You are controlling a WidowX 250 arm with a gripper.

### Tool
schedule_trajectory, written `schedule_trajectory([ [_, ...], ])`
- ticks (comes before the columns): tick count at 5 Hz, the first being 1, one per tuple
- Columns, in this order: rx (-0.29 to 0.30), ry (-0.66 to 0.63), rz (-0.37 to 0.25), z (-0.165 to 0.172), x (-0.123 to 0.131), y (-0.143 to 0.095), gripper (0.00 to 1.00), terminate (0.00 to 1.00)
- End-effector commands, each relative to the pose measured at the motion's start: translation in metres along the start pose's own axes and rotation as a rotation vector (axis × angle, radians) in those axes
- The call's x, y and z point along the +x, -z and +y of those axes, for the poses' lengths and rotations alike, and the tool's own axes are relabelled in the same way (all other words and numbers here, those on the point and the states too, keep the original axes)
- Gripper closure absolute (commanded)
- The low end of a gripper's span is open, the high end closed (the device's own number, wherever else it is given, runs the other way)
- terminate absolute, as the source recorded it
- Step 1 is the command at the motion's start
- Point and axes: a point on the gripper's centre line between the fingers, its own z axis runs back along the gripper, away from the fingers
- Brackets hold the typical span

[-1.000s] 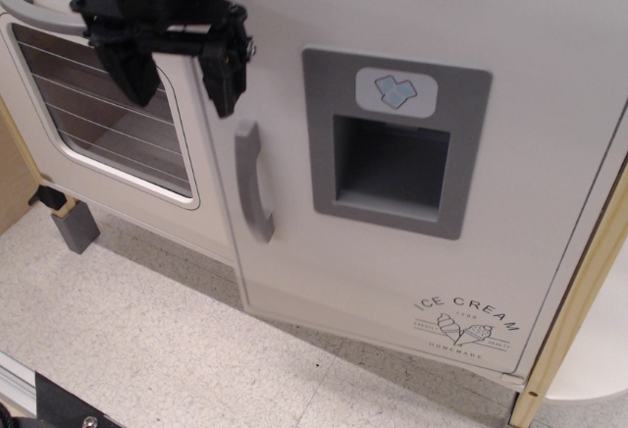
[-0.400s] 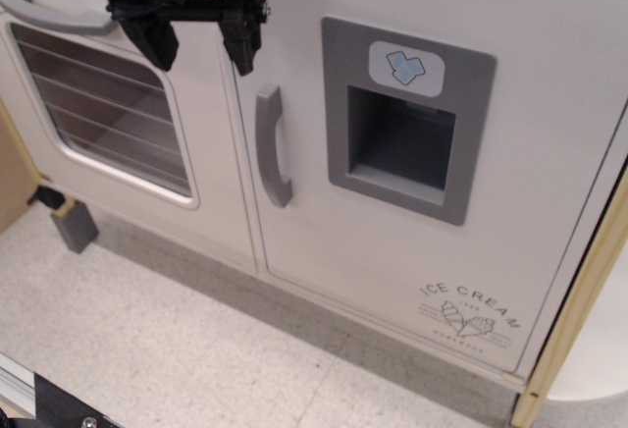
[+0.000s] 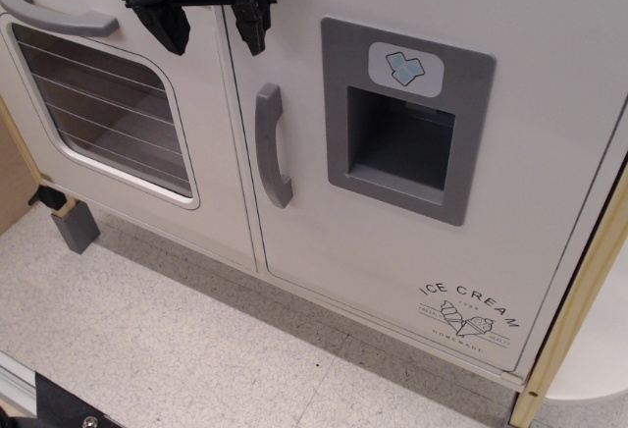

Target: Close fridge

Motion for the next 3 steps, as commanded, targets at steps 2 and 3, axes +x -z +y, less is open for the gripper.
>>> schedule_trajectory([
  [2,0.002,-0.017,-0.055,0.0034,0.0175,-0.0133,0.0,0.0],
  [3,0.002,-0.017,-0.055,0.0034,0.0175,-0.0133,0.0,1.0],
])
